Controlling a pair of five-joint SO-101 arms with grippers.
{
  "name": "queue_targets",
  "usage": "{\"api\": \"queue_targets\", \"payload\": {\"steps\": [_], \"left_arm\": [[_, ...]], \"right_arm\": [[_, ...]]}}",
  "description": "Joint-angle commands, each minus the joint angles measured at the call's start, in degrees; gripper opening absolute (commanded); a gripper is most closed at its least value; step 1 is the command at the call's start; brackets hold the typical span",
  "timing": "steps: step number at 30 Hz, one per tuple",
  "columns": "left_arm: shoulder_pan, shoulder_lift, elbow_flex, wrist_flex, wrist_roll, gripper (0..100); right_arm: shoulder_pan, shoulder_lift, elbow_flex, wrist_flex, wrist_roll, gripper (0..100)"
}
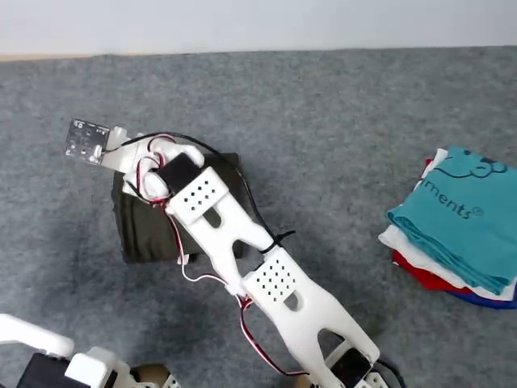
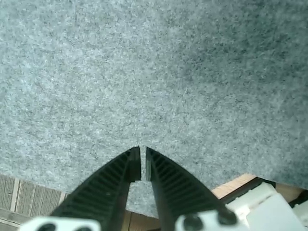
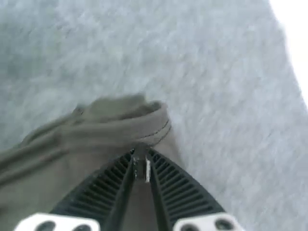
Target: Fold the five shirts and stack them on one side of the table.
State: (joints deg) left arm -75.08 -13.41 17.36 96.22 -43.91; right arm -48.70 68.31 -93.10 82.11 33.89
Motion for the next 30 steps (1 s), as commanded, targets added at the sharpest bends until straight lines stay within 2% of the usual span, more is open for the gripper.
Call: {"api": "queue_targets", "payload": {"steps": [1,6,10,13,22,25,30], "left_arm": [[0.18,-1.67,-0.22,-0.7,0.44,3],[0.18,-1.67,-0.22,-0.7,0.44,3],[0.18,-1.67,-0.22,-0.18,0.44,3],[0.18,-1.67,-0.22,0.18,0.44,3],[-0.35,-1.67,-0.22,0.09,0.44,3],[-0.26,-1.67,-0.31,0.09,0.44,3],[0.09,-1.67,-0.31,0.09,0.44,3]], "right_arm": [[-0.66,-6.2,-3.43,7.52,-3.16,1.0],[-0.66,-6.64,-3.43,16.13,-7.03,1.0],[-0.57,-6.29,-3.43,15.16,-6.95,1.0],[-0.4,-5.23,-2.81,7.16,-6.59,1.2],[-0.66,0.92,-2.64,-30.9,-6.59,1.4],[-1.1,0.92,-2.64,-33.8,-6.59,1.5],[-1.1,0.84,-2.81,-32.31,-6.59,1.5]]}}
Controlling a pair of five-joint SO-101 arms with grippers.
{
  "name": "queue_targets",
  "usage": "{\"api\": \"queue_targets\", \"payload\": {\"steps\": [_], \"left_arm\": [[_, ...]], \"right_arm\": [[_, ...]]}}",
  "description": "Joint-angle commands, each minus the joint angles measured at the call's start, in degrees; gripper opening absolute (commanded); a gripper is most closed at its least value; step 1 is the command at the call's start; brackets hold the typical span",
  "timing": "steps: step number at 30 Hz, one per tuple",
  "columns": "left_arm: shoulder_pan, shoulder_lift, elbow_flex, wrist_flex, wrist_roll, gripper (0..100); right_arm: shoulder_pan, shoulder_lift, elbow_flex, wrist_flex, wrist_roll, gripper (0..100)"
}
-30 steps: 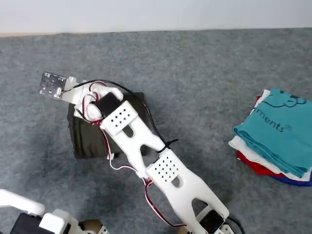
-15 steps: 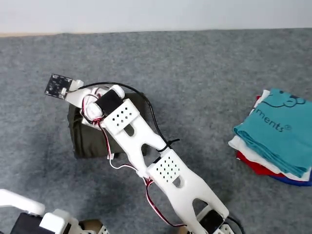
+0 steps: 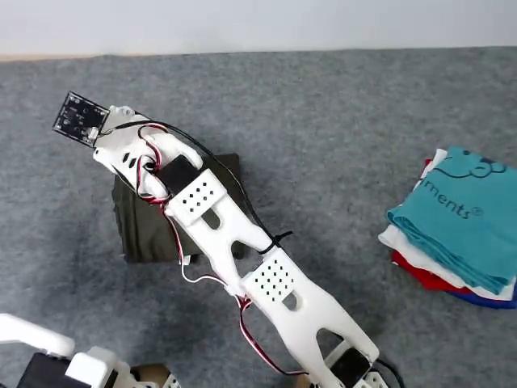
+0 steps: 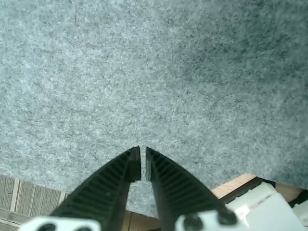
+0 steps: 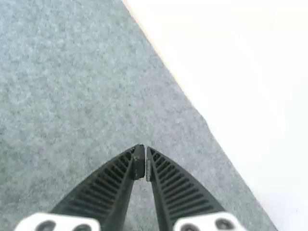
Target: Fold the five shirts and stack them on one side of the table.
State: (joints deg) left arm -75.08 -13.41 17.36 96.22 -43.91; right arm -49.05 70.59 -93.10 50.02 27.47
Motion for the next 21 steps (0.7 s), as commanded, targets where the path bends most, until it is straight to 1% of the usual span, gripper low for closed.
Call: {"api": "queue_targets", "payload": {"steps": [1,3,9,13,15,17,21], "left_arm": [[0.09,-1.67,-0.31,0.09,0.44,3],[0.0,-1.67,-0.31,0.09,0.44,3],[-0.18,-1.67,-0.31,-0.26,0.35,3],[0.09,-1.67,-0.31,-0.26,0.35,3],[0.18,-1.67,-0.31,-0.35,0.35,3],[0.53,-1.67,-0.31,-0.44,0.35,3],[1.49,-1.67,-0.22,-0.88,0.44,3]], "right_arm": [[-0.75,-1.63,-3.34,1.1,-0.18,1.3],[-0.75,-3.38,-3.43,6.37,-0.26,1.1],[-0.92,-10.07,-3.25,26.95,-0.35,1.0],[-0.92,-11.82,-3.25,40.22,-0.62,1.0],[-0.92,-11.82,-3.16,44.79,-0.97,1.0],[-1.54,-11.56,-3.08,48.48,-4.04,1.0],[-4.62,-8.4,-1.67,51.65,-7.74,1.0]]}}
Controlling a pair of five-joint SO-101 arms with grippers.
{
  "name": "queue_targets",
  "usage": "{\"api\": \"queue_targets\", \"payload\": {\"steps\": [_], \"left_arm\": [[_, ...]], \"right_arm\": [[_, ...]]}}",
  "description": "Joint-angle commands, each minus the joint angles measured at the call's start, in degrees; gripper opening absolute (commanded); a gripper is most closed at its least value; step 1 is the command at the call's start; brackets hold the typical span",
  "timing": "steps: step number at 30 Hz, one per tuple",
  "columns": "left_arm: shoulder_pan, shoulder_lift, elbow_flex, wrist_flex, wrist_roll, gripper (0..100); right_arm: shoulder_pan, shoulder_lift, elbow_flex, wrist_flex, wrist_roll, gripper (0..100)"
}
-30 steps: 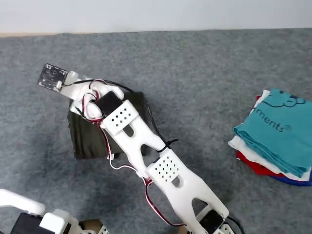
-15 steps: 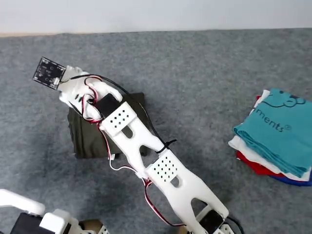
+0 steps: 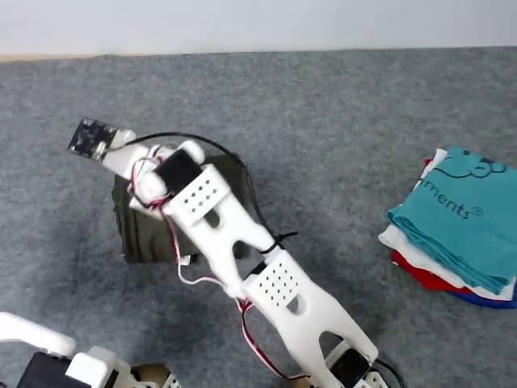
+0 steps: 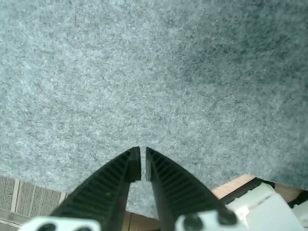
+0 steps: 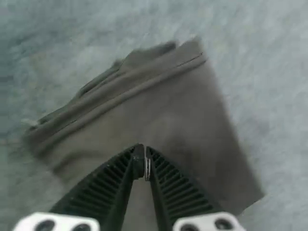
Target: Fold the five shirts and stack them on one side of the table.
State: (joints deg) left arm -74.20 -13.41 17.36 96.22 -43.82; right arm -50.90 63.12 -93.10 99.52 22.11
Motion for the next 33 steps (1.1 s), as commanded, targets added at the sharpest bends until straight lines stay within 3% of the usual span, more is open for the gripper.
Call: {"api": "queue_targets", "payload": {"steps": [1,10,16,23,28,33], "left_arm": [[0.88,-1.67,-0.22,-1.05,0.35,3],[0.97,-1.67,-0.22,-0.79,0.35,3],[0.62,-1.67,-0.22,-0.7,0.35,3],[0.62,-1.67,-0.22,-0.7,0.35,3],[0.62,-1.67,-0.22,-0.7,0.35,3],[0.62,-1.67,-0.31,-0.7,0.35,3]], "right_arm": [[-3.65,0.22,-1.32,1.89,-2.73,1.0],[-10.68,12.09,-1.41,-13.05,-2.73,1.0],[-10.07,13.23,-2.11,-21.85,-2.55,1.0],[-8.48,6.37,-3.25,-18.68,-2.55,1.2],[-8.4,-0.92,-3.25,-11.65,-2.55,1.1],[-3.74,-4.79,-3.25,-2.15,-2.64,1.1]]}}
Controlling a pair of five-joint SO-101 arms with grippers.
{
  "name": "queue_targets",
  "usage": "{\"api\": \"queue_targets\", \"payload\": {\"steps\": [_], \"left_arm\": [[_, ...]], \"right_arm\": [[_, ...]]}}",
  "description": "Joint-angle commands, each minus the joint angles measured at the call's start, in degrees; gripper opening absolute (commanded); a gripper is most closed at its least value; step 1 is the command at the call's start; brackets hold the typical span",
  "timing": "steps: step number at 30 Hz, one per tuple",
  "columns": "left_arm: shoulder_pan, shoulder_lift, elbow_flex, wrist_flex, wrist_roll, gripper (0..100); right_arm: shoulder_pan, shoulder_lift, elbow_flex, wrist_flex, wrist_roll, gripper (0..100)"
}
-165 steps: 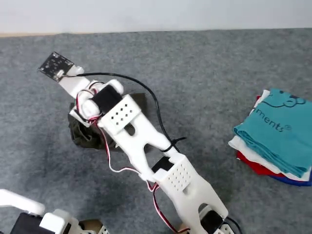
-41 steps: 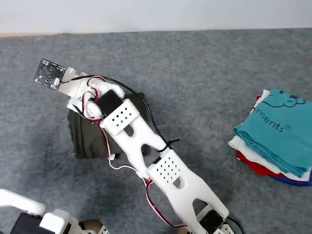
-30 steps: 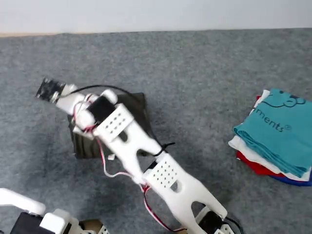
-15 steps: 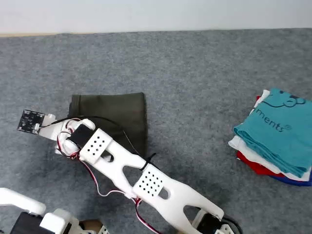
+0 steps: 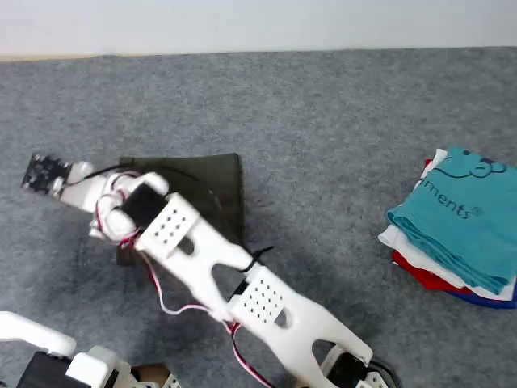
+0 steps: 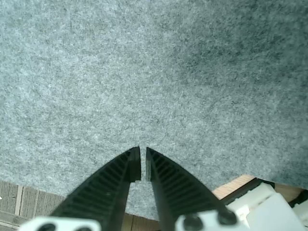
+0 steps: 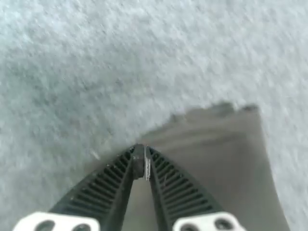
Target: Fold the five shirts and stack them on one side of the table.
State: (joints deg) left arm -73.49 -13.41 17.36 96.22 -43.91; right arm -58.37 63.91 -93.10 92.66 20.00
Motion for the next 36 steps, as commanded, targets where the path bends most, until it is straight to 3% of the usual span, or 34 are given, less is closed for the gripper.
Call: {"api": "queue_targets", "payload": {"steps": [1,7,12,22,36], "left_arm": [[-0.09,-1.67,-0.31,-0.7,0.44,3],[0.35,-1.67,-0.31,-0.88,1.93,3],[0.26,-1.67,-0.31,-1.05,2.2,3],[0.0,-1.67,-0.57,-0.79,2.2,3],[0.35,-1.67,-0.57,-1.05,2.2,3]], "right_arm": [[5.05,-5.85,-3.25,6.81,-0.53,1.1],[14.81,-6.11,-2.81,10.42,-6.15,1.1],[18.86,-8.04,2.81,10.59,-10.81,1.0],[19.3,-27.47,42.55,9.8,-13.36,1.0],[17.98,-15.52,46.95,8.92,-14.07,1.0]]}}
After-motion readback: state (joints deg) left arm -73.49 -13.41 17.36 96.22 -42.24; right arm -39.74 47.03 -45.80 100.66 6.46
